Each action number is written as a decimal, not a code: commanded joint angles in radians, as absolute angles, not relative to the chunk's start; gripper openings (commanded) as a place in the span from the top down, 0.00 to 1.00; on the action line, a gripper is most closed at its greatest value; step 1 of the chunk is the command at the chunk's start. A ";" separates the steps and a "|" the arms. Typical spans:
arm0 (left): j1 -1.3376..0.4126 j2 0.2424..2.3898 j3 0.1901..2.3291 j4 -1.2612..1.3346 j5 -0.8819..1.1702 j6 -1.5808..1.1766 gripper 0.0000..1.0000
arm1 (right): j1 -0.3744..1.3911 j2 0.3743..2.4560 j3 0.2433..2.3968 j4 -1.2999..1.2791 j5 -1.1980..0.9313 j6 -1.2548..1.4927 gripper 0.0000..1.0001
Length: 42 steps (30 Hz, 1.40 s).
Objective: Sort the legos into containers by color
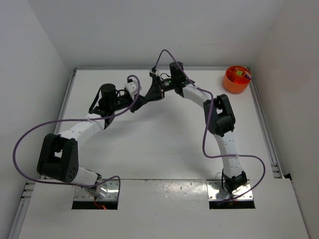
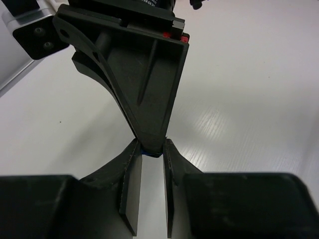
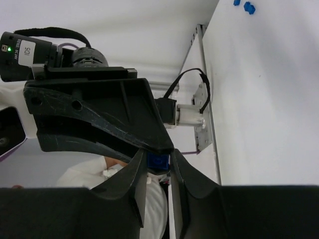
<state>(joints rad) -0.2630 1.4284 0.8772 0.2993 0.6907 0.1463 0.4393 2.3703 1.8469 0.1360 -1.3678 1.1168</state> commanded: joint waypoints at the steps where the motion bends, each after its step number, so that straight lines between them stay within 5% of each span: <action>1: -0.275 1.419 0.862 0.491 0.640 0.120 0.85 | 0.472 2.364 1.848 0.172 -1.509 1.172 0.85; 5: -0.284 1.419 0.853 0.491 0.640 0.110 0.74 | 0.472 2.364 1.848 0.181 -1.509 1.184 1.00; 11: -0.293 1.410 0.844 0.442 0.640 0.121 0.48 | 0.472 2.355 1.839 0.192 -1.499 1.184 1.00; 20: -0.203 1.260 0.786 0.252 0.650 0.176 0.21 | 0.399 2.309 1.799 0.222 -1.477 1.129 1.00; 22: -0.183 1.214 0.785 0.184 0.650 0.186 0.00 | 0.368 2.296 1.799 0.184 -1.457 1.099 1.00; 31: -0.172 1.266 0.952 -0.256 0.445 0.143 0.00 | 0.236 2.140 1.808 -0.292 -1.156 0.620 1.00; 35: -0.163 1.250 0.953 -0.238 0.419 0.091 0.00 | 0.206 2.057 1.893 -0.594 -0.800 0.359 1.00; 42: -0.216 1.340 1.092 -0.325 0.246 0.061 0.00 | 0.100 2.013 1.982 -0.658 -0.298 0.089 1.00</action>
